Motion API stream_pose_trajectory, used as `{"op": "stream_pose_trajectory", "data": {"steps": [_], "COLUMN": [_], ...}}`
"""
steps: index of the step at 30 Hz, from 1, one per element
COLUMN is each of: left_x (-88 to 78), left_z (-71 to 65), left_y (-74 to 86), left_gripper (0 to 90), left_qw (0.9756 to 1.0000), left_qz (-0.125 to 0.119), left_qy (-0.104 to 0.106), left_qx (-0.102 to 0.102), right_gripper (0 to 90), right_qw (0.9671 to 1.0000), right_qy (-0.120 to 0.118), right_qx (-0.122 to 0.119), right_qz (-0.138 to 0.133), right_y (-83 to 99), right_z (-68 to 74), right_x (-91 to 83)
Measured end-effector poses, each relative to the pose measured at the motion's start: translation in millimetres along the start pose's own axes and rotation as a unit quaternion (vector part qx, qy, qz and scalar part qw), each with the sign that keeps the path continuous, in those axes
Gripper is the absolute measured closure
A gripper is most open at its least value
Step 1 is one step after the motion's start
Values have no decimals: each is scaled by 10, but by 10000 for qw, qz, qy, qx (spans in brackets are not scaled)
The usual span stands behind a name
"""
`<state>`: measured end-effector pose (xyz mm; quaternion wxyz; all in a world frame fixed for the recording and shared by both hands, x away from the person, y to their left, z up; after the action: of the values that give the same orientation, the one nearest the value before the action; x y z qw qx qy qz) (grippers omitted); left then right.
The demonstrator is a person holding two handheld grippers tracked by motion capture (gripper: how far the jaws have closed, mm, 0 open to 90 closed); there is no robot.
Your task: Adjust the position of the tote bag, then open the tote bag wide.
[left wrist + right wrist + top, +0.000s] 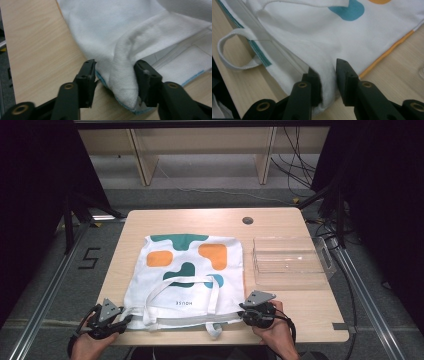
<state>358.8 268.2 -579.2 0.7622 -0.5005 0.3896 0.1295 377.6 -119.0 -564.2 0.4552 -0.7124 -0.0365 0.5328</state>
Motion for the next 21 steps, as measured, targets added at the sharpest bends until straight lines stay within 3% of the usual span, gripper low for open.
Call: {"op": "stream_pose_trajectory", "data": {"steps": [2, 3, 5, 6, 7, 9, 10, 13, 16, 17, 18, 20, 21], "left_x": [25, 9, 53, 55, 66, 76, 84, 11, -118, -157, -187, -237, -262], "left_z": [3, 11, 4, -4, -7, -39, -36, 0, 20, 10, 12, -1, 22], "left_y": [18, 21, 9, 0, -15, -27, -35, -80, -164, -223, -237, -337, -353], "left_gripper": [441, 419, 413, 508, 508, 657, 725, 771, 786, 787, 791, 791, 791], "left_qw": [9998, 9998, 9998, 9999, 10000, 9996, 9995, 9990, 9978, 9970, 9969, 9944, 9946], "left_qz": [-4, 45, 37, 29, -24, -20, -33, -193, -520, -691, -693, -925, -909], "left_qy": [-189, -194, -155, -37, -30, 156, 149, 216, 308, 328, 360, 462, 467], "left_qx": [-98, 4, -138, -95, -69, 219, 268, 351, 288, 140, 112, -196, -201], "right_gripper": [698, 700, 760, 804, 804, 819, 822, 829, 835, 836, 839, 842, 844], "right_qw": [9998, 9995, 9993, 9993, 9993, 9989, 9990, 9993, 9992, 9994, 9991, 9987, 9985], "right_qy": [101, 118, 173, 133, 133, 154, 126, 75, 2, -58, -43, -49, -78], "right_qx": [-137, -228, -297, -326, -326, -417, -412, -369, -295, -194, -204, -171, -146], "right_qz": [112, 165, 166, 105, 105, 122, 107, -40, -283, -268, -358, -480, -515], "right_y": [22, 22, 0, -29, -29, -43, -58, -120, -203, -206, -239, -286, -309], "right_z": [3, 3, -13, -8, -8, 1, 15, 15, -12, 0, -22, -46, -56], "right_x": [42, 67, 75, 73, 73, 57, 46, -1, -73, -95, -113, -148, -176]}}
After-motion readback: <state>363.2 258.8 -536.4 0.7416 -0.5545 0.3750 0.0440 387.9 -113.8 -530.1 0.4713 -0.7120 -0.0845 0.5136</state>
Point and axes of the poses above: each handheld gripper's, and its own axes: x roughly forward along the jaws, y roughly out of its underside, z roughly to its left, the point moved 10 cm from there along x, roughly forward along the jaws, and after that the axes turned 4 degrees about -y, right-handed, at the moved point
